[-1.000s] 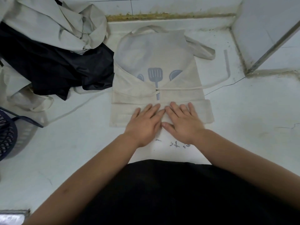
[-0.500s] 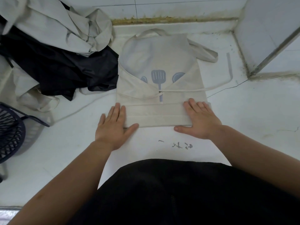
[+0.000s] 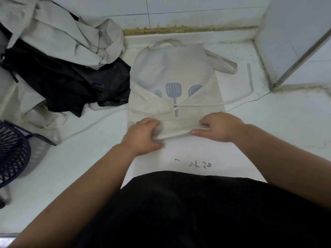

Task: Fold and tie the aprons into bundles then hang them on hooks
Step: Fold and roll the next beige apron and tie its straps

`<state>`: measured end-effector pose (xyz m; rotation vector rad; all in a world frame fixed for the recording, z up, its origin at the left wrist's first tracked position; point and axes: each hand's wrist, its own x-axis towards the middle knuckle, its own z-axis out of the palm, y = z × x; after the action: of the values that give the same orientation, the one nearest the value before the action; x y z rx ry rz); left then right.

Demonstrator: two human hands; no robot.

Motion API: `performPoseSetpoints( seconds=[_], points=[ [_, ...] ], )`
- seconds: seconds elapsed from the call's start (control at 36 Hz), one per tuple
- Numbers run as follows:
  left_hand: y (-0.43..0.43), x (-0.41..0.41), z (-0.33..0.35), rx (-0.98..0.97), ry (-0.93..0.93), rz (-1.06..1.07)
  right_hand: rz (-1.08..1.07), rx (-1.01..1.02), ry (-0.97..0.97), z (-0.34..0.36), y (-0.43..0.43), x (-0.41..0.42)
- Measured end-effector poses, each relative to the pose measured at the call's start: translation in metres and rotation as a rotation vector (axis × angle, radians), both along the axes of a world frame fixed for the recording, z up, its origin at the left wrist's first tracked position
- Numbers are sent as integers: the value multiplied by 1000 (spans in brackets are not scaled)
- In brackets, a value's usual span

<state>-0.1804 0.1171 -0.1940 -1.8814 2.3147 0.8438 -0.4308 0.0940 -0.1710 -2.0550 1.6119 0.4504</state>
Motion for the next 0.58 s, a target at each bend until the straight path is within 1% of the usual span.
performPoseSetpoints(
  seconds=[0.08,0.17,0.25,0.33,0.39,0.44,0.5,0.58],
  points=[
    [-17,7,12,55,-24,2,-19,71,10,12,-12,-3],
    [-31,11,21,126,50,60,43,116,72,20,-22,-2],
    [-49,15,29,199,95,132,64,135,90,25,-33,0],
    [-62,23,30,226,132,213,-17,194,42,30,-43,-4],
    [-67,25,28,242,129,221,-74,264,10,33,-47,-3],
    [-72,24,27,254,116,230,-80,314,-10,36,-49,3],
    [-75,22,27,268,118,238,-41,312,23,38,-48,11],
    [-81,24,27,288,135,269,49,249,78,33,-53,16]
  ],
)
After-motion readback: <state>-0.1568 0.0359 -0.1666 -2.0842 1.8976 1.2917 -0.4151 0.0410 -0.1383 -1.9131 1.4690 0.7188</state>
